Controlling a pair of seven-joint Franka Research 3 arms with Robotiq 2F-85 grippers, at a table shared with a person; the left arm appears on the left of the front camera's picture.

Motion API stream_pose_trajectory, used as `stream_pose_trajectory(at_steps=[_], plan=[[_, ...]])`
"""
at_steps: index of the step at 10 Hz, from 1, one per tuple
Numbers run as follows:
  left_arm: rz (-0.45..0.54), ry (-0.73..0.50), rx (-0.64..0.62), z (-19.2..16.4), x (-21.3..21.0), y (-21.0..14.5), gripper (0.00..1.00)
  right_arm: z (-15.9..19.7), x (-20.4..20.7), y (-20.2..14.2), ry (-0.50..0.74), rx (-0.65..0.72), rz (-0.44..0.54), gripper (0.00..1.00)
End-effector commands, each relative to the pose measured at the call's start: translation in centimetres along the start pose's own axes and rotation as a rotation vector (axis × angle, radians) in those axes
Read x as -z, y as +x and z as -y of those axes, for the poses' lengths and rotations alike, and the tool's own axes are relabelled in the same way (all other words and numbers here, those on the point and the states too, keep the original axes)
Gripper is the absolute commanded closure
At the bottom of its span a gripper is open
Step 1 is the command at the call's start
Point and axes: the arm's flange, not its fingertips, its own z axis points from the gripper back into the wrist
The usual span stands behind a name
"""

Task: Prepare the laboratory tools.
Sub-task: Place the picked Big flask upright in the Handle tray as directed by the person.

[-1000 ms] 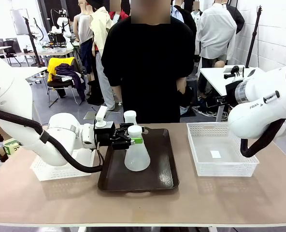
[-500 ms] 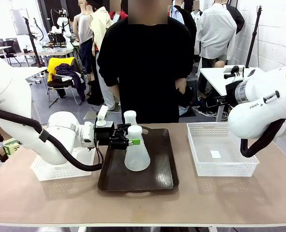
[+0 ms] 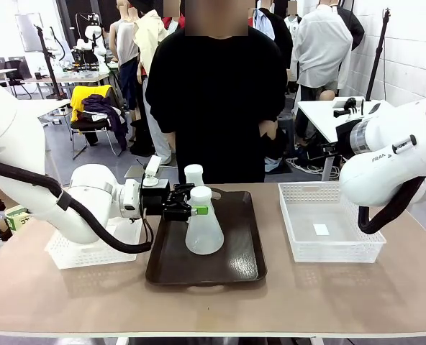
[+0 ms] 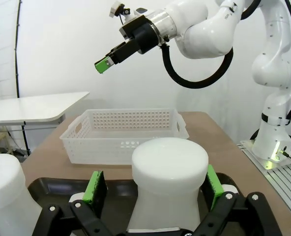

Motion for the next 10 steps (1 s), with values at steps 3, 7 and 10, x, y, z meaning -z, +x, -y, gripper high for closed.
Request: stream_pose_trajectory(at_steps=[3, 7, 10], plan=[[0.009, 0.002, 0.016, -0.04, 0.07, -0.05, 0.0, -0.02, 0.02, -0.08, -0.001, -0.003, 0.03, 0.0], [0.009, 0.002, 0.016, -0.04, 0.07, -0.05, 0.0, -0.02, 0.02, -0.08, -0.001, -0.003, 0.03, 0.0], [0.009, 0.002, 0.016, -0.04, 0.07, -0.05, 0.0, -0.02, 0.02, -0.08, -0.001, -0.003, 0.03, 0.0]])
